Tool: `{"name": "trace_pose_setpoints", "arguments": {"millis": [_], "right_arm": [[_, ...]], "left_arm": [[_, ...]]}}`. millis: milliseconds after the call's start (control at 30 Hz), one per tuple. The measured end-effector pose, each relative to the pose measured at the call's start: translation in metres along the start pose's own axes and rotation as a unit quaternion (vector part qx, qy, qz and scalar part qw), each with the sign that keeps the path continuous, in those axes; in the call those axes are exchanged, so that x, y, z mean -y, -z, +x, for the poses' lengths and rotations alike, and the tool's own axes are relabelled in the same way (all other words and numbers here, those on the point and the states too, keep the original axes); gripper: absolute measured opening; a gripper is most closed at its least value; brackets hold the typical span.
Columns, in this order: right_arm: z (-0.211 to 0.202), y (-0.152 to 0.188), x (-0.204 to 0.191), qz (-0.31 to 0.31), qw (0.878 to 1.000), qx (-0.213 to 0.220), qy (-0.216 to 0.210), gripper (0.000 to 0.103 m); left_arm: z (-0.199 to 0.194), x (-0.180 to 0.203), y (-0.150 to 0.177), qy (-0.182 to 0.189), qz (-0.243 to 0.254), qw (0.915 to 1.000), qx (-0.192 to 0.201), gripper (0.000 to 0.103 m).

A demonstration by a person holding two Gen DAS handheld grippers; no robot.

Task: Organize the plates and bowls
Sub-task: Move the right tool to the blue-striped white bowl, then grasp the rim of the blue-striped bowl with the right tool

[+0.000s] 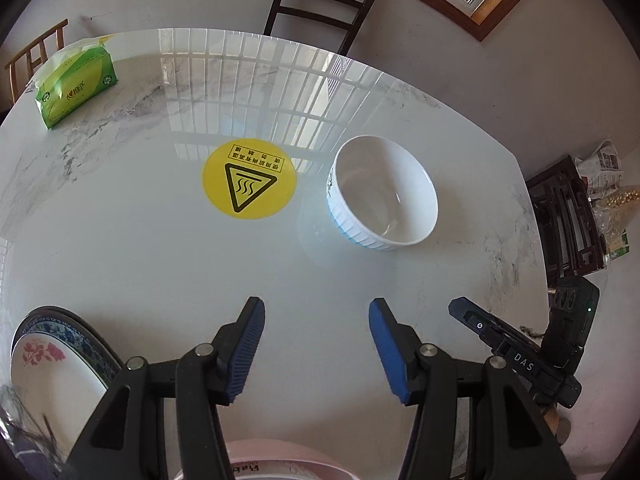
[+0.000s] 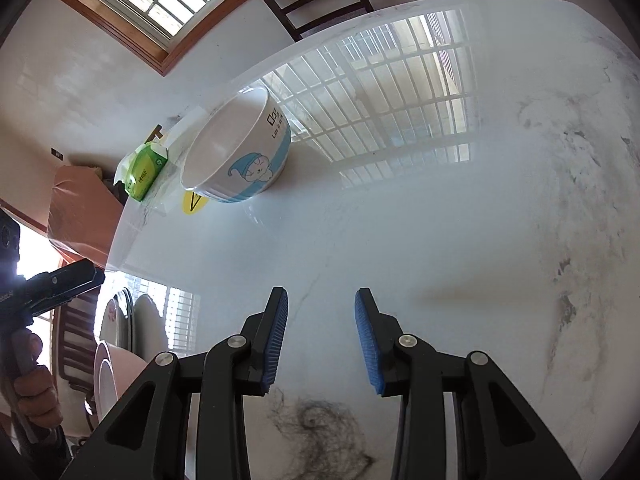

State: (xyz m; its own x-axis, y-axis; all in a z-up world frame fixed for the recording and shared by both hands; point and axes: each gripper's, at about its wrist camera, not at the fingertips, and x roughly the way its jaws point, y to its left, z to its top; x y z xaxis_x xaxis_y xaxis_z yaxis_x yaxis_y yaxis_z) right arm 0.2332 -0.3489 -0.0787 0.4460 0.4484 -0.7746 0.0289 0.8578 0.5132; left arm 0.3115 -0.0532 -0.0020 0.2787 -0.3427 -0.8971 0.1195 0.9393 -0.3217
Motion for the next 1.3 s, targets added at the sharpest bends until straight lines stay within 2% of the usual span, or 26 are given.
{"name": "trace_pose_setpoints", "arguments": {"millis": [133,233,500,733,933,967,1033,1067,1100,1200,1300], "right_arm": [[0.000,-0.033,-0.008,0.003,1.000,0.012,-0.019,0.039],[0.002,-0.058,-0.017,-0.006,1.000,0.019,-0.018,0.043],[0.024,-0.105,-0.031,-0.013,1.000,0.008,-0.014,0.043],[0.044,-0.125,-0.037,-0.021,1.000,-0.010,0.001,0.043],[0.054,-0.124,-0.038,-0.029,0.999,-0.028,0.013,0.033],[0.056,-0.125,-0.038,-0.030,0.999,-0.031,0.014,0.030],[0.060,-0.126,-0.038,-0.033,0.999,-0.038,0.016,0.025],[0.063,-0.126,-0.038,-0.037,0.998,-0.043,0.017,0.021],[0.066,-0.125,-0.039,-0.038,0.998,-0.049,0.015,0.017],[0.070,-0.126,-0.037,-0.034,0.998,-0.053,0.009,0.015],[0.067,-0.126,-0.036,-0.034,0.998,-0.054,0.011,0.016]], "left_arm": [[0.019,0.011,-0.028,-0.005,0.000,1.0000,-0.005,0.056],[0.033,0.016,-0.047,-0.012,-0.003,0.9999,-0.004,0.056],[0.061,0.018,-0.069,-0.008,-0.018,0.9997,-0.013,0.056],[0.078,0.018,-0.075,-0.026,-0.023,0.9992,-0.021,0.056],[0.091,0.013,-0.078,-0.028,-0.040,0.9979,-0.041,0.055],[0.095,0.012,-0.078,-0.031,-0.046,0.9974,-0.046,0.054],[0.103,0.011,-0.078,-0.025,-0.053,0.9967,-0.056,0.036],[0.110,0.012,-0.077,-0.020,-0.051,0.9960,-0.070,0.020],[0.115,0.013,-0.077,-0.020,-0.051,0.9952,-0.081,0.018],[0.115,0.020,-0.076,-0.043,-0.042,0.9956,-0.071,0.016],[0.111,0.019,-0.072,-0.036,-0.054,0.9952,-0.073,0.014]]}}
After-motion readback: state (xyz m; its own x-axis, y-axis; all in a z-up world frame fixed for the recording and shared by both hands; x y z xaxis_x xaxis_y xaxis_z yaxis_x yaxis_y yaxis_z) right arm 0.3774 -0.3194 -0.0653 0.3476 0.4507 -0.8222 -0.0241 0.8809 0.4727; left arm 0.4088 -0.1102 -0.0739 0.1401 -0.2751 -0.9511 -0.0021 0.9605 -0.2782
